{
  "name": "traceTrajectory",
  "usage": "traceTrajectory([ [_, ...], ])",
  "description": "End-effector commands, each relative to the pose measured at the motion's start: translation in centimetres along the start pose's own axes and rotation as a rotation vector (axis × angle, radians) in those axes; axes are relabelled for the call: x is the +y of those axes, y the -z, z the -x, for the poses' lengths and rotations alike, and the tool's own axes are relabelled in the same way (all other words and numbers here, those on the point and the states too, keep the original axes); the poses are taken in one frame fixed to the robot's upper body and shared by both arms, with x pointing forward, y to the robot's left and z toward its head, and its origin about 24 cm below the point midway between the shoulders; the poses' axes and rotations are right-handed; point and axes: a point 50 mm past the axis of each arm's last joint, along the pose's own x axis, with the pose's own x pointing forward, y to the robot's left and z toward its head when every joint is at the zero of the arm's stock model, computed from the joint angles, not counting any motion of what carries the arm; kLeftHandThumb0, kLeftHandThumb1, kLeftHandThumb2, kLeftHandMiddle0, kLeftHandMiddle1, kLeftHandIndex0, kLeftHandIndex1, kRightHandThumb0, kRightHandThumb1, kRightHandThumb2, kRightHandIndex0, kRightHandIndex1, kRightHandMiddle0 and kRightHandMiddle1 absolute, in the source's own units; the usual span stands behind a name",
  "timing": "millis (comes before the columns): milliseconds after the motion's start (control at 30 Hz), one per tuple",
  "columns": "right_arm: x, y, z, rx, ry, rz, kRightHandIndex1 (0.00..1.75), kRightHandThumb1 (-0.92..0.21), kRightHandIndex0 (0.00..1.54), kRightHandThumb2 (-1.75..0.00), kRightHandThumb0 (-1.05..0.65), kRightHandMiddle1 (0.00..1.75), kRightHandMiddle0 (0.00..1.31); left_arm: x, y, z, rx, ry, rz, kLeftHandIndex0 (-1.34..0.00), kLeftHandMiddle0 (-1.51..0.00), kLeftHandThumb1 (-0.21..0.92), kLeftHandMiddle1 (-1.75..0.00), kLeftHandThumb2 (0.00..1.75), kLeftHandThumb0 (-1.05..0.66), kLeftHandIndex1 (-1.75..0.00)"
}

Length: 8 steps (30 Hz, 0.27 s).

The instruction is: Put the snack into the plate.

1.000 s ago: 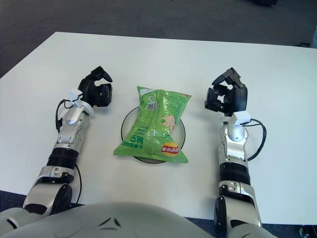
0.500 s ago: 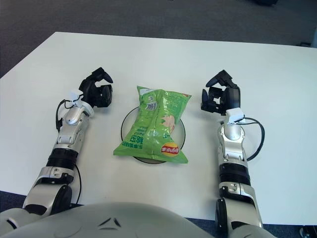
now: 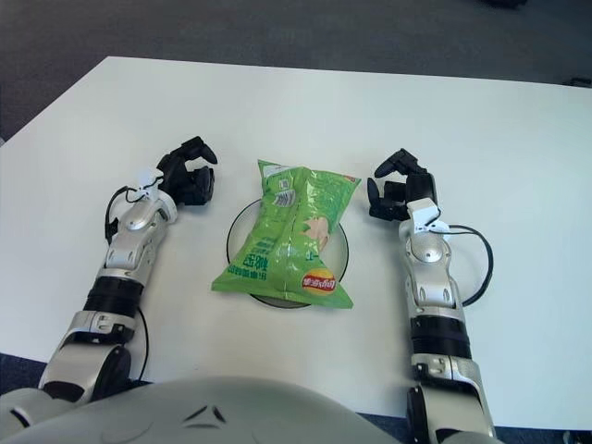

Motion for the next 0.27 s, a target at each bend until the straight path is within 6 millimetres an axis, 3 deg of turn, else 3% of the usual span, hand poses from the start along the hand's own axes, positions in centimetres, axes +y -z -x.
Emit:
traceTrajectory([
  [0, 1.03, 4.61, 3.10, 0.272, -0.061, 0.014, 1.75, -0.40, 1.29, -1.21, -0.45, 1.75, 0.55, 0.40, 3.52, 1.73, 0.192, 0.002, 0.036, -0.54, -1.26, 0.41, -1.75, 1.19, -0.45, -1.75],
  [233, 0.90, 4.67, 3.10, 0.335, -0.073, 0.010, 1.75, -0.41, 1.29, -1.20, -0.45, 1.75, 0.54, 0.39, 3.52, 1.75, 0.214, 0.029, 0.067, -0.52, -1.24, 0.44, -1.75, 1.16, -0.44, -1.75],
])
